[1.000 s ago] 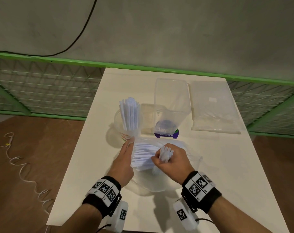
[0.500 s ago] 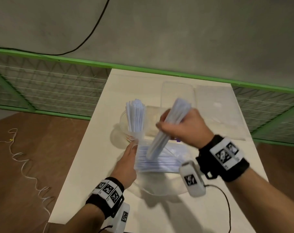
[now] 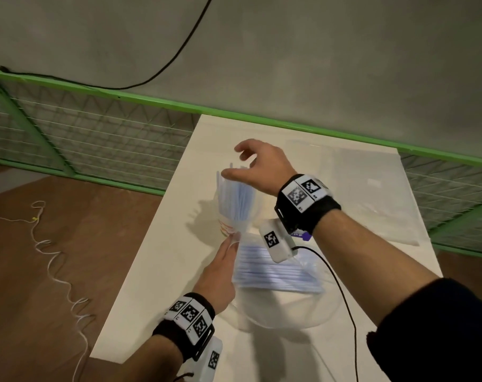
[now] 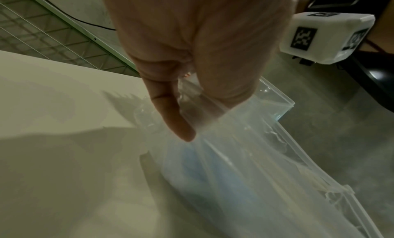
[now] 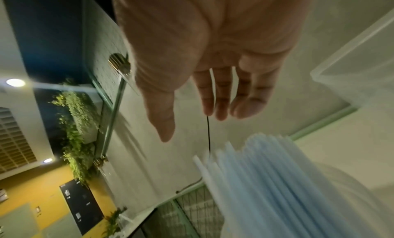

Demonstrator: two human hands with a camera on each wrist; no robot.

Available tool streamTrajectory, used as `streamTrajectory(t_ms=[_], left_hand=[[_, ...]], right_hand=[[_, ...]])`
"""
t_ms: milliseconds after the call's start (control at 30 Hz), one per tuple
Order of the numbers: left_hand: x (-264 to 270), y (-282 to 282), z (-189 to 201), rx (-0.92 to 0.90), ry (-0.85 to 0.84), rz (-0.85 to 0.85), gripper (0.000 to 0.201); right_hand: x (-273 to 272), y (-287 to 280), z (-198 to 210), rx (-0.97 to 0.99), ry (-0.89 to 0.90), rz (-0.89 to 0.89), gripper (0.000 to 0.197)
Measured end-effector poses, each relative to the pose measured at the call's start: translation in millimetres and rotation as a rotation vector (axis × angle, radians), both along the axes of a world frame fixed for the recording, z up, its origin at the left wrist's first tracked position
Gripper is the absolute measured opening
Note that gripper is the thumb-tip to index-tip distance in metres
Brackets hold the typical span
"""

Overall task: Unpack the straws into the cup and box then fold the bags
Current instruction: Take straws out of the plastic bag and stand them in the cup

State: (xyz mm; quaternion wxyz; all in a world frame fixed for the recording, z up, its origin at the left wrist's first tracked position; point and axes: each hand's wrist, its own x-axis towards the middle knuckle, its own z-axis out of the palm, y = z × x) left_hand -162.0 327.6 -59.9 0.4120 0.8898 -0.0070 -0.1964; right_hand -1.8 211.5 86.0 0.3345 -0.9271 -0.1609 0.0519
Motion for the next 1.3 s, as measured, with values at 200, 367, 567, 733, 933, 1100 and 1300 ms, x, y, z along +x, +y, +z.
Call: streamTrajectory(t_ms=[200,367,567,733,933,1100,1300], left_hand=[[0.3,0.2,-2.9,0.006,-0.007,0.001,0.107],[3.1,-2.3,-7.6,0.025,-0.041,-0.012,0.109],[2.0,-9.0,-6.5,0.009,-0.082,-0.02,0.108],[-1.6,-12.9,-7.5,0.029,-0.094,-0.016,0.107],[-5.0,-13.2,-10.2,0.036,-0.101,-0.01,0.106],[-6.3,-13.7,-10.1,0.039,-0.103,-0.008,0.105],[-8.4,-14.6,-8.5,0.044,-0.085,-0.01,0.105]], right_hand=[[-18.0,-21.7,32.4,0.143,-0.177,-0.054,0.024],[-78.8,-43.0,8.3,0.095,-0.045,0.14,0.028],[-139.2,-68.5,-119.4,-0.437,0.236,0.258,0.034],[-155.5,-85.8,-173.4,-0.611,0.127,0.235,0.045],[-151.5,-83.7,-184.3,-0.7,0.033,0.208,0.039],[-149.3,-82.7,-182.3,-0.765,0.018,0.212,0.034],[-151.2,-83.1,-183.8,-0.804,0.006,0.211,0.03]])
